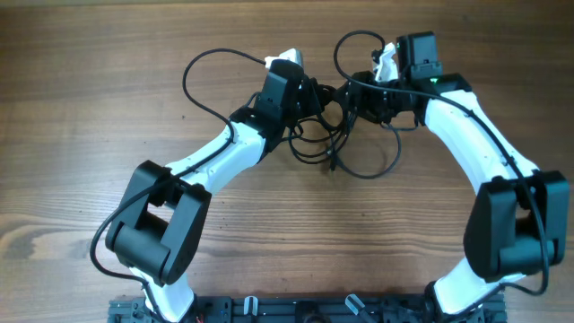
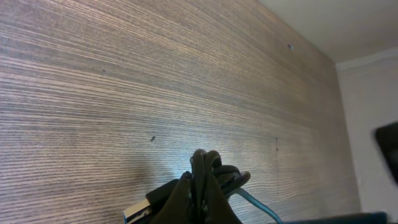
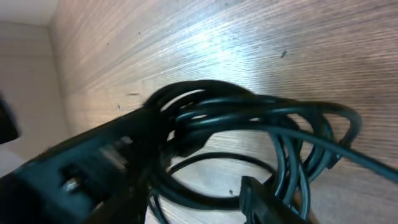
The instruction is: Untangle cables
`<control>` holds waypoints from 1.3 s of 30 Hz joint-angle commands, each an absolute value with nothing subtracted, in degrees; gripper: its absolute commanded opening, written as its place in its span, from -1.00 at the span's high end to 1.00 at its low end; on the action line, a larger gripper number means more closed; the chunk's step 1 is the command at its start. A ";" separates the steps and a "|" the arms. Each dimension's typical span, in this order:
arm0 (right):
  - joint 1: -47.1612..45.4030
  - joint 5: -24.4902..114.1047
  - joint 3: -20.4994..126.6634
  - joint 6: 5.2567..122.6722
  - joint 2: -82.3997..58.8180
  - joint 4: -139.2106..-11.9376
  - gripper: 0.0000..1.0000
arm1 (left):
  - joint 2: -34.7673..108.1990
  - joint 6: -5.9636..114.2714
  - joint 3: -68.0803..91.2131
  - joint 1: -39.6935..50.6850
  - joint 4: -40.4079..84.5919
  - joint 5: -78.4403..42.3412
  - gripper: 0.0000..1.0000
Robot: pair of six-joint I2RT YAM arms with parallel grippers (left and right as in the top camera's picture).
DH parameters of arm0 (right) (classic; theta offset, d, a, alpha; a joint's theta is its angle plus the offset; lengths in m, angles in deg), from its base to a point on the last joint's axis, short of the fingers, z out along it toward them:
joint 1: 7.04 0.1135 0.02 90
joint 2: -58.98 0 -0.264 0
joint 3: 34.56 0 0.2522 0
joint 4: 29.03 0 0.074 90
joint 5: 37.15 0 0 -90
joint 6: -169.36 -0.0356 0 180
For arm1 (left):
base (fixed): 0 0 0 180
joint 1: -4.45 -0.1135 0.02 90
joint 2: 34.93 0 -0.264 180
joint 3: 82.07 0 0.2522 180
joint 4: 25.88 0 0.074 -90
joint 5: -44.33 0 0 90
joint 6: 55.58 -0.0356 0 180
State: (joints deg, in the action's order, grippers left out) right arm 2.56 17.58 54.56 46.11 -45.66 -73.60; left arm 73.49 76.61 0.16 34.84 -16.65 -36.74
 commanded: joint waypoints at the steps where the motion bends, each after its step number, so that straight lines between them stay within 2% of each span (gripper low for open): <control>1: 2.54 18.59 54.62 44.91 -49.24 -73.51 0.08 | 71.65 78.64 -0.04 34.86 -17.02 -35.62 0.92; 39: 2.54 18.55 54.62 46.44 -50.42 -73.68 0.09 | 71.65 78.84 -0.04 34.93 -16.58 -34.53 0.92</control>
